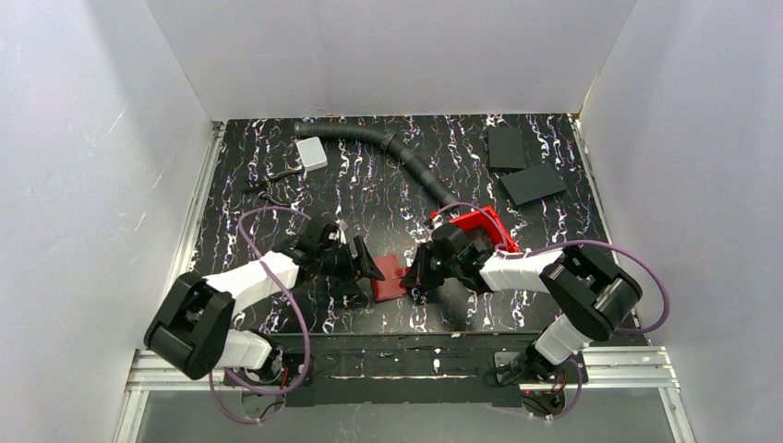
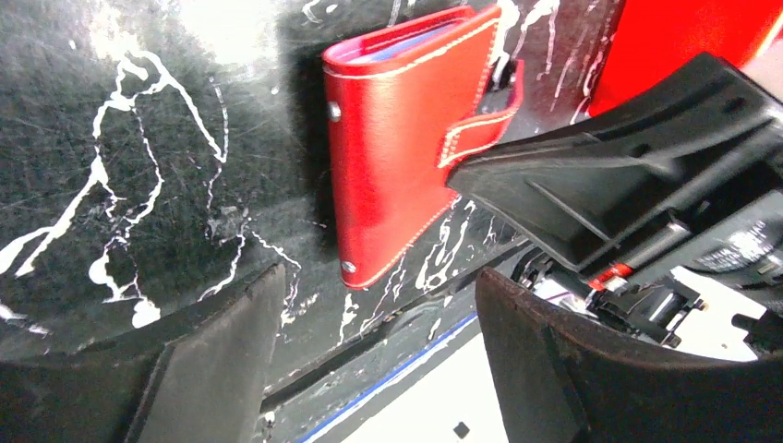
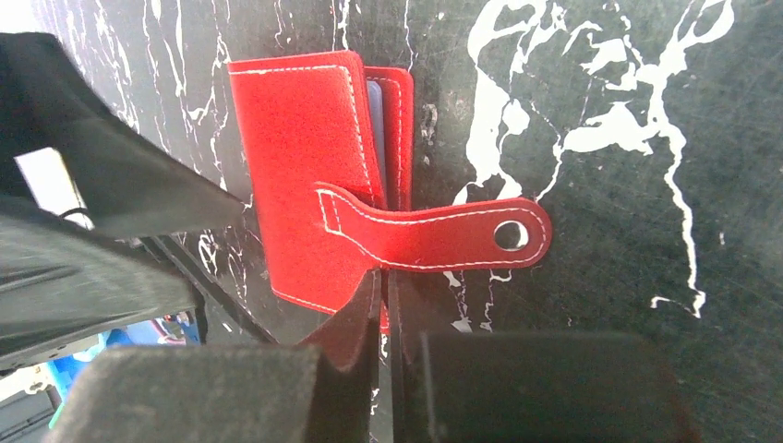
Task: Put the credit cards into the card holder
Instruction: Close the card holder at the center of the board.
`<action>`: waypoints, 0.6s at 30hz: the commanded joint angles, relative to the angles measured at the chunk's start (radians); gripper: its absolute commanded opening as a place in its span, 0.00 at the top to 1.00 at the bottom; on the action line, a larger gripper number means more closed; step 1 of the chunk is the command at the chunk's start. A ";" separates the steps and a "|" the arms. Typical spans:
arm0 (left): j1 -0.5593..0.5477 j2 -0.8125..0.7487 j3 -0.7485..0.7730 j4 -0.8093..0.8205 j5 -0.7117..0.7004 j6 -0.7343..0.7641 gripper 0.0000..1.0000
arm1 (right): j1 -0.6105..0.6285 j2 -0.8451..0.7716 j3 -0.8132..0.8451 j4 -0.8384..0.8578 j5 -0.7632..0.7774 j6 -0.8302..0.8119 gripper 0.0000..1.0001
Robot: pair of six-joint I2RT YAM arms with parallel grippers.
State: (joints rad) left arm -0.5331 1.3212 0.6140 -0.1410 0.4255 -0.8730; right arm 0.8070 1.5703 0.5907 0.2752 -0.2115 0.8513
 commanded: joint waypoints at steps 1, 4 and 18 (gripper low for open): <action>0.000 0.055 -0.087 0.237 0.064 -0.173 0.26 | 0.000 0.049 -0.043 -0.063 0.100 -0.026 0.93; 0.000 0.092 -0.096 0.269 0.049 -0.184 0.29 | 0.000 0.048 -0.042 -0.053 0.093 -0.023 0.93; -0.015 0.207 -0.082 0.405 0.005 -0.159 0.54 | 0.000 0.047 -0.019 -0.045 0.075 -0.031 0.93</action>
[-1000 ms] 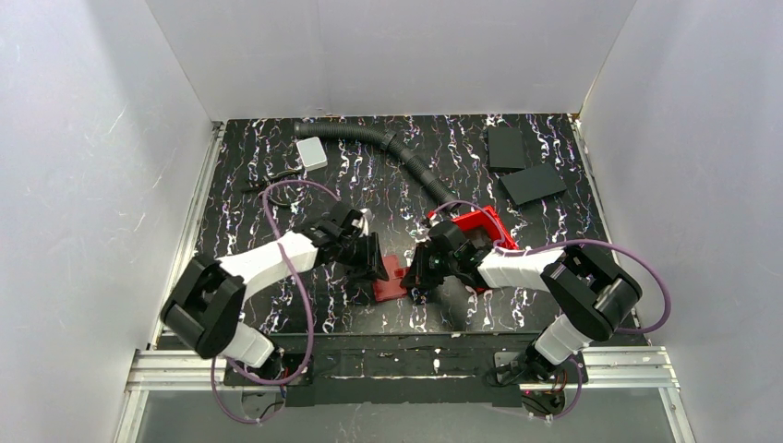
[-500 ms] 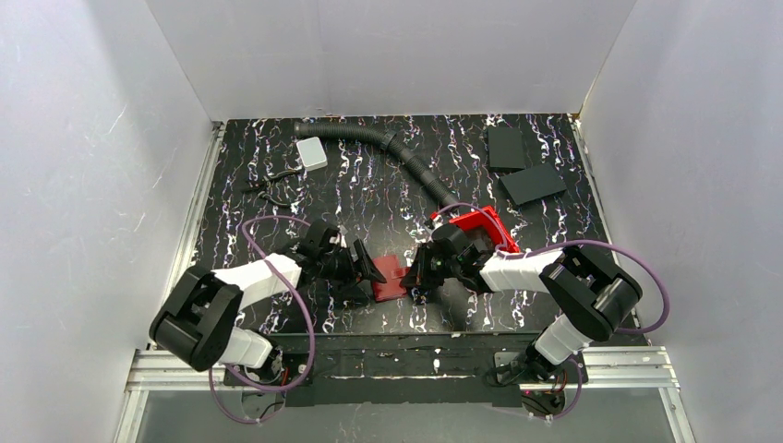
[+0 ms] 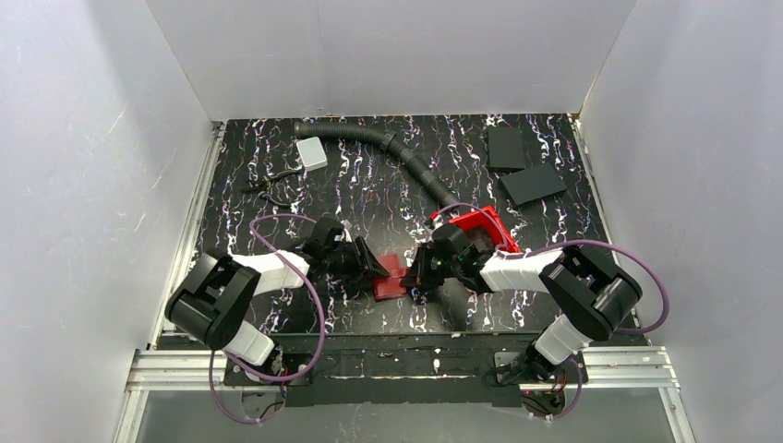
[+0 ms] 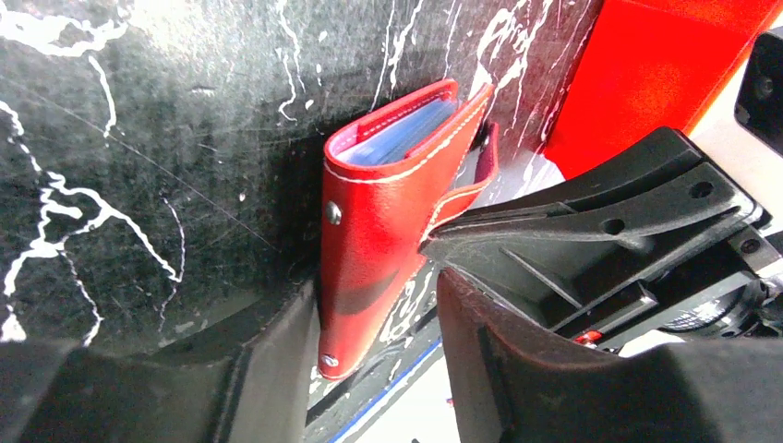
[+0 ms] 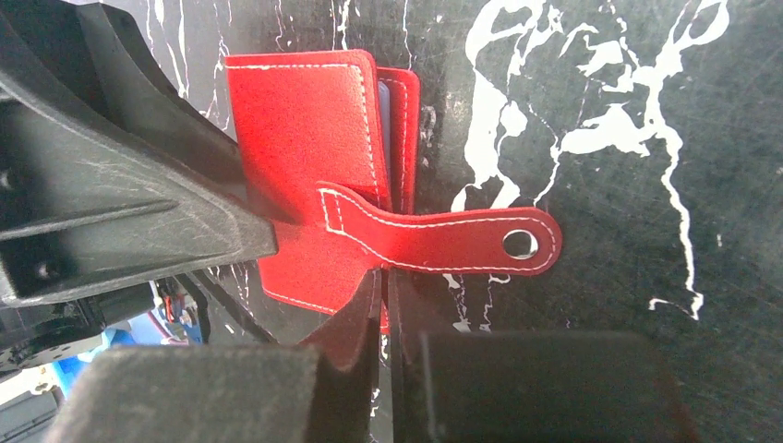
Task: Put the credit cards into the card holder
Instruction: Close the card holder at the center of the board.
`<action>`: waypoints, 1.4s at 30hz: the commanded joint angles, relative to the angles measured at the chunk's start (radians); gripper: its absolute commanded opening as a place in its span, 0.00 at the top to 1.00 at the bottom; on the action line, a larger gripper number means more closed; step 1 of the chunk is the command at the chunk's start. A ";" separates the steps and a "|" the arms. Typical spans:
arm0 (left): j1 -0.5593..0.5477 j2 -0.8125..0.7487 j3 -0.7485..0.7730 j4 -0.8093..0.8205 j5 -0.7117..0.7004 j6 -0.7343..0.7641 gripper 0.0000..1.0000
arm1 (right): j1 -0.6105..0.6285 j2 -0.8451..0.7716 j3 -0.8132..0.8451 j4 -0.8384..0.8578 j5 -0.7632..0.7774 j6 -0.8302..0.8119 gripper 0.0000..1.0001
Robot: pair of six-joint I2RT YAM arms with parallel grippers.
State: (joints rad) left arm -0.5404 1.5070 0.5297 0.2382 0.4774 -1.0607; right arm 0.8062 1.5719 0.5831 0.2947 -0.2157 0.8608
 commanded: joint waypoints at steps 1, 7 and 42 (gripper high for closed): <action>-0.007 0.017 0.005 0.026 -0.047 0.030 0.58 | 0.001 0.044 -0.010 -0.066 0.077 -0.042 0.93; -0.007 -0.045 -0.008 0.024 -0.060 0.030 0.80 | 0.001 0.015 0.025 -0.123 0.077 -0.090 0.85; 0.063 -0.346 0.234 -0.669 0.022 -0.046 1.00 | 0.771 0.072 0.387 -0.164 1.394 -0.979 0.20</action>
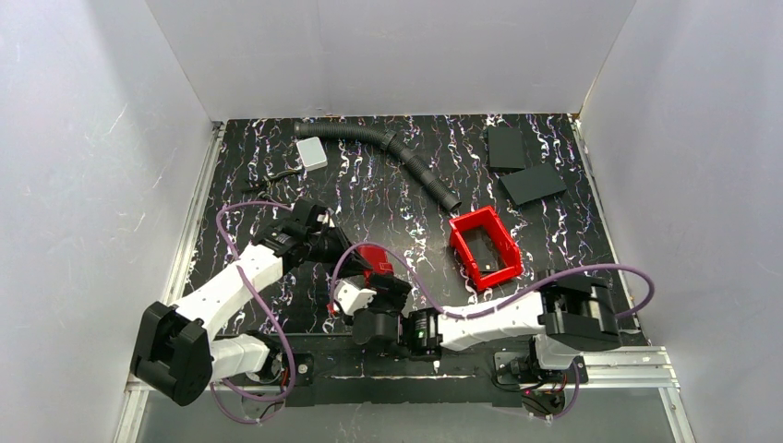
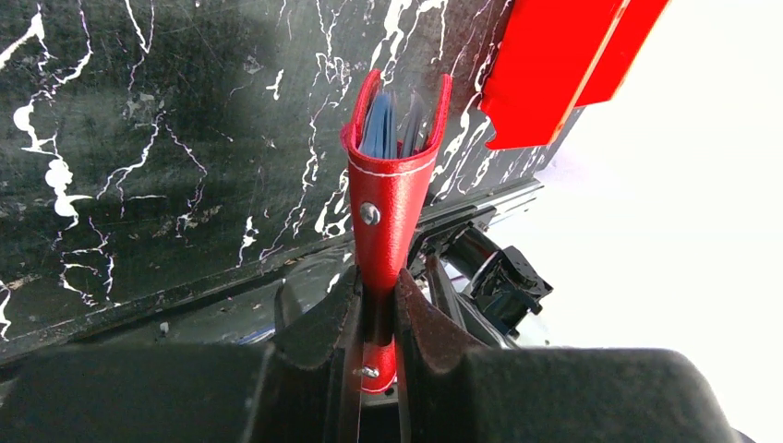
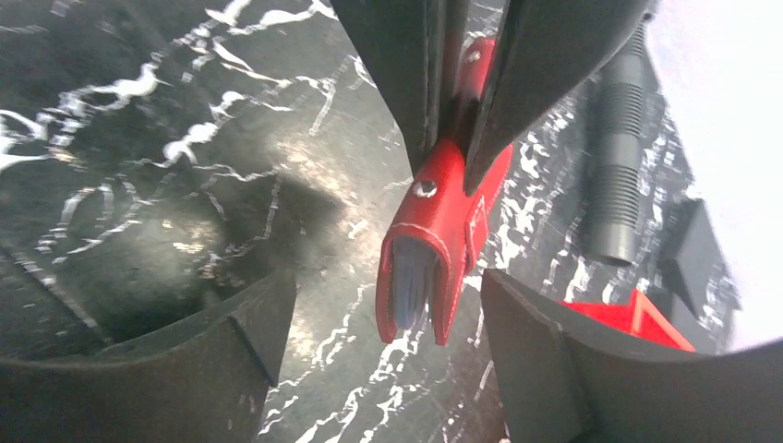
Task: Put the credit cards into the card holder
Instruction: Close the card holder at the center of the board.
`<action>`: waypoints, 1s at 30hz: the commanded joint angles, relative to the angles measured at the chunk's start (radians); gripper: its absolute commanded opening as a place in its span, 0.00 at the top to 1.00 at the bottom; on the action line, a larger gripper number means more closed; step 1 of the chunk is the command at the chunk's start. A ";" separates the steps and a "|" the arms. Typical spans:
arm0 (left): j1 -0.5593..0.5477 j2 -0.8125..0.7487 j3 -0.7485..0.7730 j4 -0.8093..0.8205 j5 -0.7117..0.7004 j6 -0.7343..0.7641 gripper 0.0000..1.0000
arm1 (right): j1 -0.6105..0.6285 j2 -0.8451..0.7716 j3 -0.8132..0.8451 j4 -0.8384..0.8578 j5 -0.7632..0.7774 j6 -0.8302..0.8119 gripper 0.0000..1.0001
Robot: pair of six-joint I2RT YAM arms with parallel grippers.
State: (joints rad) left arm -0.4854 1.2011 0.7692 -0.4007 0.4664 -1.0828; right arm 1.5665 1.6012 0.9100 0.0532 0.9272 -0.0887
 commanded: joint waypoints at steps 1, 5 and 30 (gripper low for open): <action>0.008 -0.043 -0.007 -0.032 0.035 -0.027 1.00 | 0.010 0.053 0.069 0.069 0.276 -0.017 0.25; 0.009 -0.050 -0.017 -0.030 0.046 -0.035 1.00 | 0.010 0.070 0.071 0.095 0.303 0.007 0.40; 0.017 -0.254 0.235 -0.430 -0.358 0.315 0.10 | -0.275 -0.190 -0.276 0.300 -0.388 0.527 0.99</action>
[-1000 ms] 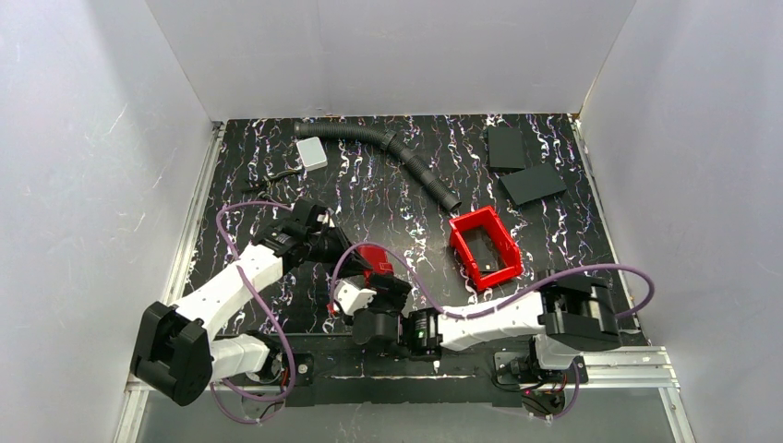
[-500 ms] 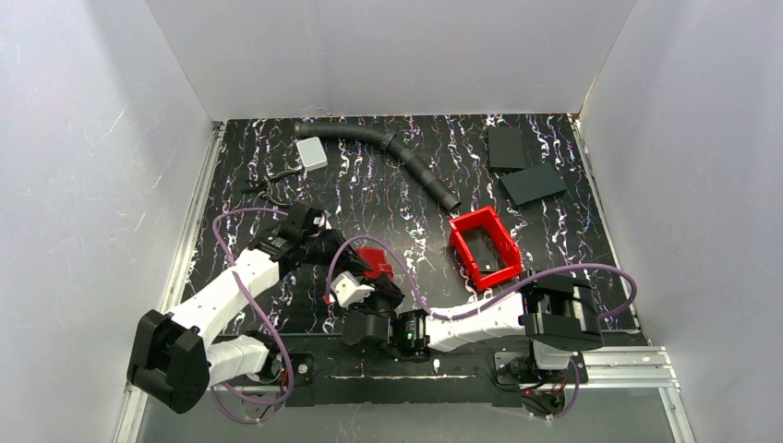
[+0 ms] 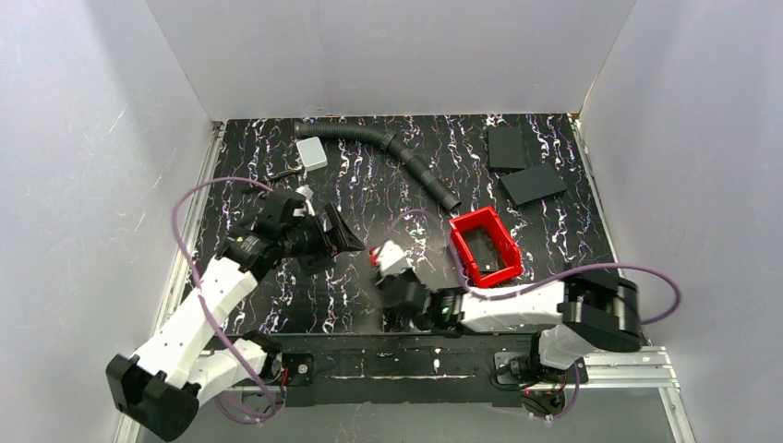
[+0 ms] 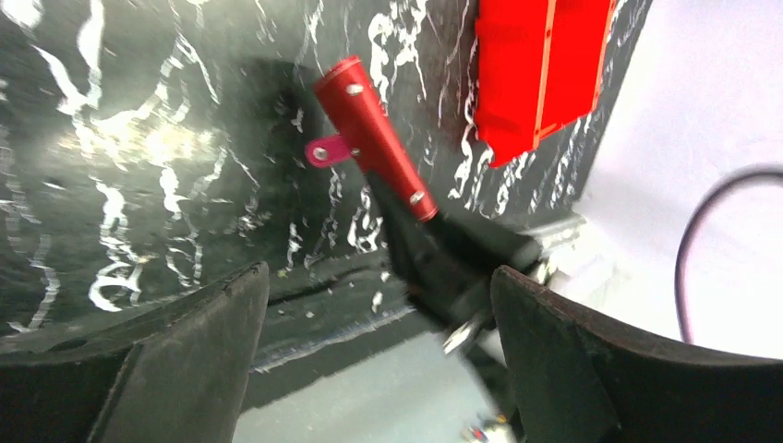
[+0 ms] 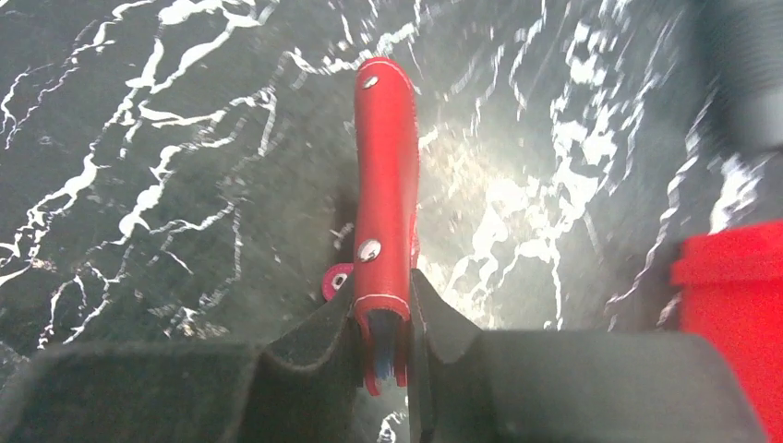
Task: Put the credit cards into the card holder
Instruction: Close the card holder at the center of the board.
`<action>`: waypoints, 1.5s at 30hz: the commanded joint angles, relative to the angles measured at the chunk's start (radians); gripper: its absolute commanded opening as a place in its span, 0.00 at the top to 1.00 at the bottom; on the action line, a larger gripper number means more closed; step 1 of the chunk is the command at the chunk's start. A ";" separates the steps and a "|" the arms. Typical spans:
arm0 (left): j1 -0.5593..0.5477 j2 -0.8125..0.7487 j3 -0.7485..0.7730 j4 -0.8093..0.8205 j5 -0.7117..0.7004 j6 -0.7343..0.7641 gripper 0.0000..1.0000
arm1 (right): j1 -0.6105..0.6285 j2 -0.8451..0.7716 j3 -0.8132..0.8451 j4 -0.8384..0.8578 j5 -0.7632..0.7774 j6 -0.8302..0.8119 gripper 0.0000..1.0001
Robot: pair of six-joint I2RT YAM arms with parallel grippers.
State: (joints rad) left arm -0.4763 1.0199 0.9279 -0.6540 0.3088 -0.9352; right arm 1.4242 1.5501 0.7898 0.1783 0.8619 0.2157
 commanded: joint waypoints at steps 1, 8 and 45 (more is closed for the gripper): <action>0.008 -0.086 0.083 -0.195 -0.232 0.185 0.08 | -0.187 -0.165 -0.199 0.232 -0.410 0.257 0.99; 0.008 -0.154 0.005 -0.190 -0.221 0.196 0.11 | -0.355 -0.141 -0.297 0.492 -0.792 0.587 0.99; -0.008 -0.010 -0.489 0.340 0.163 -0.022 0.56 | -0.419 -0.126 0.001 -0.238 -0.688 0.274 0.18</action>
State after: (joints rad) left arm -0.4801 1.0080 0.4644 -0.3439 0.4358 -0.9432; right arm 1.0073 1.4738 0.6899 0.0772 0.1741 0.6701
